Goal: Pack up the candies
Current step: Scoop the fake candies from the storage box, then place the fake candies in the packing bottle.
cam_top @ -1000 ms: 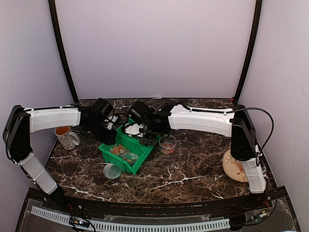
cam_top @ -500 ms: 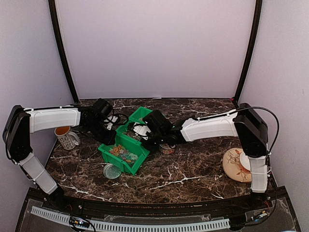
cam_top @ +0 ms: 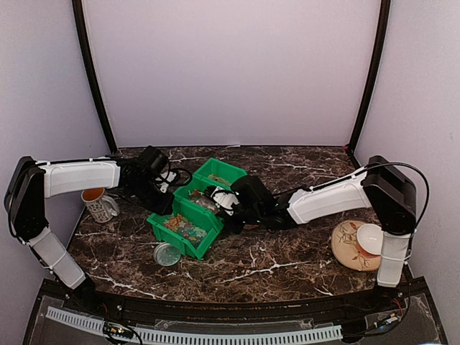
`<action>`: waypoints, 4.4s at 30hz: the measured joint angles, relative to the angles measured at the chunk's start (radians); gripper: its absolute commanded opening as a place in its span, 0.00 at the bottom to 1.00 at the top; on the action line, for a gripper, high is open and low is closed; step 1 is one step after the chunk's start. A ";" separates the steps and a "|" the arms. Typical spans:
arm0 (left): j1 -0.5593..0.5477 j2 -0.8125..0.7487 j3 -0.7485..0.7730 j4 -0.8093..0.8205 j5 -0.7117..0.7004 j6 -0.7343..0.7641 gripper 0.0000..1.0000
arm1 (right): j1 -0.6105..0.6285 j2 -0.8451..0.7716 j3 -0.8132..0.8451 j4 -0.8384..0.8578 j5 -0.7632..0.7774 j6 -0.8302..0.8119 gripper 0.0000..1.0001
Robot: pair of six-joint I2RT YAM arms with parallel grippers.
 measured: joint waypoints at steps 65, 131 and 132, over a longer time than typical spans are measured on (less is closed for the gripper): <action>0.008 -0.013 0.000 0.002 0.002 0.000 0.00 | -0.029 -0.649 -0.334 -0.371 0.232 0.204 0.00; 0.013 -0.013 0.000 0.002 0.008 0.000 0.00 | 0.056 -0.368 0.148 -1.101 0.328 0.161 0.00; 0.013 -0.013 0.000 0.002 0.008 0.000 0.00 | 0.058 -0.365 0.152 -1.107 0.331 0.160 0.00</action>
